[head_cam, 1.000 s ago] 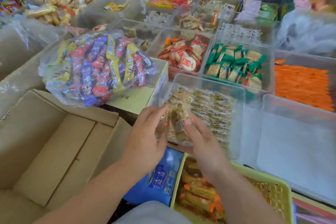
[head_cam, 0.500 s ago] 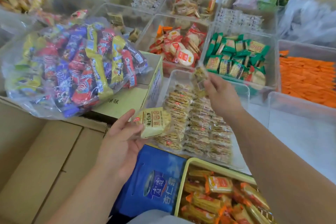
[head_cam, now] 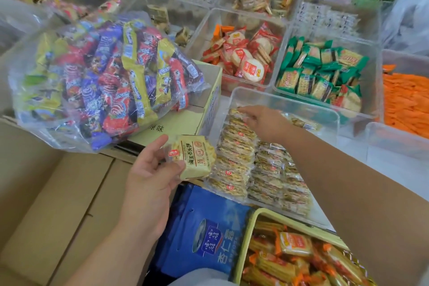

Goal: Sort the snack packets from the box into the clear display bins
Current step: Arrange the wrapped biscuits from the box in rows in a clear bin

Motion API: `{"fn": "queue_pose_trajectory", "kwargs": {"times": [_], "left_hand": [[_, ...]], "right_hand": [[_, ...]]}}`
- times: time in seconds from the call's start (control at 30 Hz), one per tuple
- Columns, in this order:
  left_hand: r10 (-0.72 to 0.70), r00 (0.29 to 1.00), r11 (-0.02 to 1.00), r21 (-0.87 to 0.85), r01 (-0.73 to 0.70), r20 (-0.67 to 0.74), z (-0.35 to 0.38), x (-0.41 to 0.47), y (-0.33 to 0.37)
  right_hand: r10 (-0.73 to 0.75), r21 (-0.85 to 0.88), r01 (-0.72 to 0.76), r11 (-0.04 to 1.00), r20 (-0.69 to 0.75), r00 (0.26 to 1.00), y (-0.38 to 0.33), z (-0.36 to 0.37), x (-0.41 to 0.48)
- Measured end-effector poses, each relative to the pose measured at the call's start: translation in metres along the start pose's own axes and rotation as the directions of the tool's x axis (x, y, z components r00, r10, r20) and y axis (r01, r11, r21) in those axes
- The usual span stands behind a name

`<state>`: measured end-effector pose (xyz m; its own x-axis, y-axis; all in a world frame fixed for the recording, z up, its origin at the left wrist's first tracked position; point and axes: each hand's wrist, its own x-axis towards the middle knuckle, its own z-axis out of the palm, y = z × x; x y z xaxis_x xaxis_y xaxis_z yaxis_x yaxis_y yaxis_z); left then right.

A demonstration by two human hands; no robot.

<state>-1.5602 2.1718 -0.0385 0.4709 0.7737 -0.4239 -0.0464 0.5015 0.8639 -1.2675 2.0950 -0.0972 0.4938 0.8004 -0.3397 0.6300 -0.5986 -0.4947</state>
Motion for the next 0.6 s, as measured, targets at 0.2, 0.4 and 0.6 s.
{"fn": "queue_pose_trajectory", "kwargs": {"times": [0.2,0.4,0.6], "left_hand": [[0.013,0.999,1.0,-0.019,-0.012,0.047,0.003,-0.002,0.002],[0.092,0.996,0.995,0.044,-0.092,0.013,0.01,-0.004,0.004],[0.301,0.942,0.888,0.315,-0.334,0.151,0.027,-0.014,-0.001]], "right_hand": [[-0.001,0.026,-0.001,1.0,0.075,0.997,-0.001,0.002,-0.002],[-0.079,-0.056,0.073,0.996,-0.107,0.991,-0.03,-0.01,-0.04],[-0.071,0.519,0.179,0.836,-0.221,0.973,-0.077,0.015,-0.138]]}}
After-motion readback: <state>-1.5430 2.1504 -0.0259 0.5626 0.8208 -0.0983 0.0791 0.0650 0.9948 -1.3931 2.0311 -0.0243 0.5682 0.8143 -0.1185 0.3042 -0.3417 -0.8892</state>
